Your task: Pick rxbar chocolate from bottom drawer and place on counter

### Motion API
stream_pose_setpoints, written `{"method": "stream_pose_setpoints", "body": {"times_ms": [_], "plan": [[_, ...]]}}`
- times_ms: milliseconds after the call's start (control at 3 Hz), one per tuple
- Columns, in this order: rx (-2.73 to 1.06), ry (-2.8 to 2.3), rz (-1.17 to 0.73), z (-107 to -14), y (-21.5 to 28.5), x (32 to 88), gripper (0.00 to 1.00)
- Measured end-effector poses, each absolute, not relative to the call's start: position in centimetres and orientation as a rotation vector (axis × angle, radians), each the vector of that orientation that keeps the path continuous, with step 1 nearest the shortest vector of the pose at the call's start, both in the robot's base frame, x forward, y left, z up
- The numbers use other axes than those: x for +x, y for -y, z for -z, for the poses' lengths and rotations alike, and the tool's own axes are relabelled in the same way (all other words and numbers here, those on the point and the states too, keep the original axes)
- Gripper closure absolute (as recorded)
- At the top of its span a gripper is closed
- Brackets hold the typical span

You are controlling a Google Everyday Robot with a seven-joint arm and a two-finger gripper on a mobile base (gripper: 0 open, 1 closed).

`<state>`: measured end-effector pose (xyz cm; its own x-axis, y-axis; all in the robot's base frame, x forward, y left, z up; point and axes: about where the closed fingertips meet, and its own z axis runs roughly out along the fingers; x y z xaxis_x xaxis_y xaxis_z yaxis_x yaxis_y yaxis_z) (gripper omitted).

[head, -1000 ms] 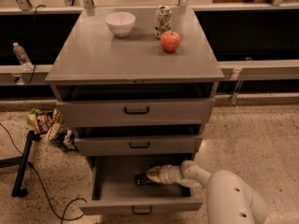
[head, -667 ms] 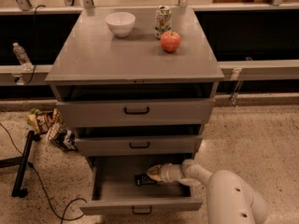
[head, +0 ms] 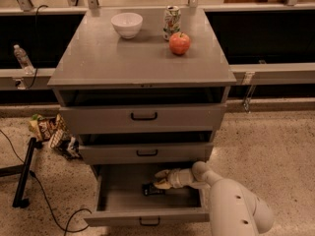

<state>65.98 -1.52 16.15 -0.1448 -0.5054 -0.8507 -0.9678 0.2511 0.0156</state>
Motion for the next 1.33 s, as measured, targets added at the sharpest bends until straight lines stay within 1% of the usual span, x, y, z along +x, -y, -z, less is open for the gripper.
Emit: {"method": "stream_pose_setpoints", "body": {"times_ms": [333,667,1333], "plan": [[-1.422,-1.71,-0.802,-16.3,1.5,65.4,0.01],[-1.498,-1.634,-0.838,-15.7,0.6,63.4,0.0],[-1.446,-1.665,-0.855,-14.1,0.1,62.9,0.0]]}}
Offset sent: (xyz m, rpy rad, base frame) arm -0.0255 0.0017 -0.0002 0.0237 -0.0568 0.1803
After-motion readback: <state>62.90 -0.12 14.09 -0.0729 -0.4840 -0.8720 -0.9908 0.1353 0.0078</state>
